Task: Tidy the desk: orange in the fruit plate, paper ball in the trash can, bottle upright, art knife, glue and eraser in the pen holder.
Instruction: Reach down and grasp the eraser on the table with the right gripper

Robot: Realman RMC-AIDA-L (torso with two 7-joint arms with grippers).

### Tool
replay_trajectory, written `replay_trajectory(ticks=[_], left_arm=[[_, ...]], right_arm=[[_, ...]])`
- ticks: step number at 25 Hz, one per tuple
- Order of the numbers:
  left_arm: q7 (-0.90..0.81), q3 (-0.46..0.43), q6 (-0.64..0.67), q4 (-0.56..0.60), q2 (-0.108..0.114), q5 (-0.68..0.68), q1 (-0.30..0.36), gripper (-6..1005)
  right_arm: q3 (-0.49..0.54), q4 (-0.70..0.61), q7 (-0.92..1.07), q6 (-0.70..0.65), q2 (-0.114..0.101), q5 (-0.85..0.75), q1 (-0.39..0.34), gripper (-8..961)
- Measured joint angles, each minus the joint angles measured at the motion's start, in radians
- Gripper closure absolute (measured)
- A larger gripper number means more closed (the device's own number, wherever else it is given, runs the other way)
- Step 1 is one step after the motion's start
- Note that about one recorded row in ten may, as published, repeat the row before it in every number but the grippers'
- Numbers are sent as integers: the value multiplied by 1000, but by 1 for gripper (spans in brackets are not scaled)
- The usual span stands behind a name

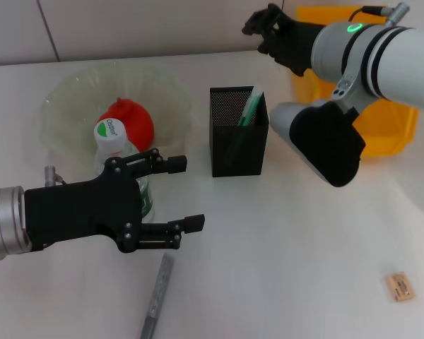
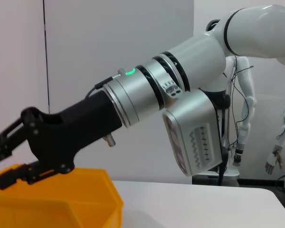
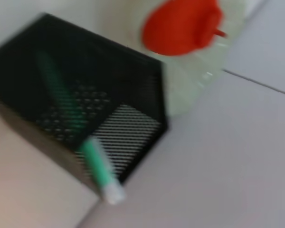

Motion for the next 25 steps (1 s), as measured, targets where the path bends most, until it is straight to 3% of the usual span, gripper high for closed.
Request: replay_trajectory(ticks=[12,22,25], left_arm=[[14,0,0,-3,0,0,-1,136],[18,0,0,-3,2,-9,-2,136],[24,0,-2,-3,2,-17,-2,136]], right_arm=[[3,-47,282,265,0,8,-7,589],[30,-32,512,479,2,35,-46,240],[39,-31,586,520,3,38,-55,232]])
